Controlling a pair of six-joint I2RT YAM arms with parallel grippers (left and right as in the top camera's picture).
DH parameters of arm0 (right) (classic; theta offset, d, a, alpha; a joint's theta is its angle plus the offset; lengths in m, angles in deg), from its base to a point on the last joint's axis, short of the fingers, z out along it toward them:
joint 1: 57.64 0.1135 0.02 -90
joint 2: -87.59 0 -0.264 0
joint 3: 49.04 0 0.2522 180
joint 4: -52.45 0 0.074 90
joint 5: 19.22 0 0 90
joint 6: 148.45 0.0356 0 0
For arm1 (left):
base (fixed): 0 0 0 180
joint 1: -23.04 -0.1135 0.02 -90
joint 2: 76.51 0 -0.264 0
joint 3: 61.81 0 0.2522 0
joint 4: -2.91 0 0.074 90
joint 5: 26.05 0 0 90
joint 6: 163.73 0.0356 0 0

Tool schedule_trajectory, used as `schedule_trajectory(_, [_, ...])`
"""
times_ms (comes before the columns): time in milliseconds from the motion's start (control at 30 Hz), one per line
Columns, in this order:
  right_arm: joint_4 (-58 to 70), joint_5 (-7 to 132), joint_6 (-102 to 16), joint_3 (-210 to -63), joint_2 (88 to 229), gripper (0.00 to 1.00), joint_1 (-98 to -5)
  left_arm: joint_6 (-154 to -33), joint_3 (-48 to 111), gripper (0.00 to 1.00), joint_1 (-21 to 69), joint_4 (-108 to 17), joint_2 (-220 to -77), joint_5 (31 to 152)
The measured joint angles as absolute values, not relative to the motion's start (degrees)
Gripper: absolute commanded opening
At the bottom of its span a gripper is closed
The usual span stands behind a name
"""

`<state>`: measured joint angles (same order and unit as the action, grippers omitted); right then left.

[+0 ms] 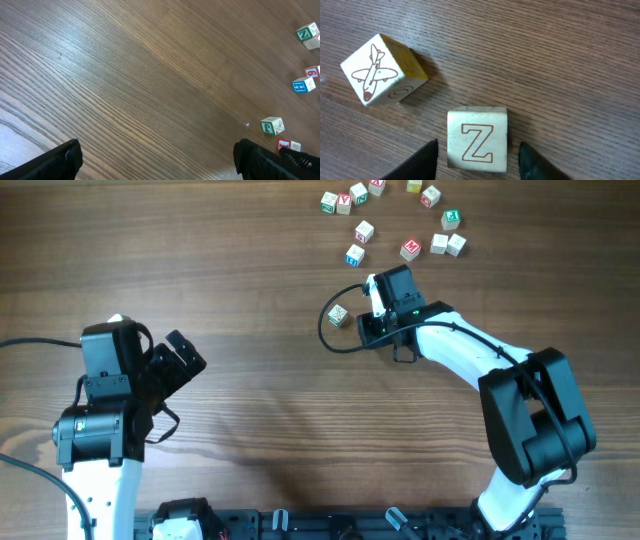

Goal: Form a circle

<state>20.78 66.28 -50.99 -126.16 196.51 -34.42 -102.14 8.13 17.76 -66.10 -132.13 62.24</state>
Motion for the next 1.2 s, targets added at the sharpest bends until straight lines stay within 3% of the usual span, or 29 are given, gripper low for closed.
schedule_trajectory(233, [21.17,67.51,-51.01,-126.16,196.49,0.24,-34.42,-102.14,8.13,1.00,17.76,-66.12,-132.13,62.24])
schedule_trajectory(433, [21.26,67.90,-51.03,-126.16,196.45,0.19,-34.42,-102.14,8.13,1.00,17.76,-66.12,-132.15,62.24])
schedule_trajectory(1200, [24.25,63.66,-57.35,-126.14,196.45,0.17,-33.28,-102.14,8.13,1.00,17.76,-66.12,-132.13,62.24])
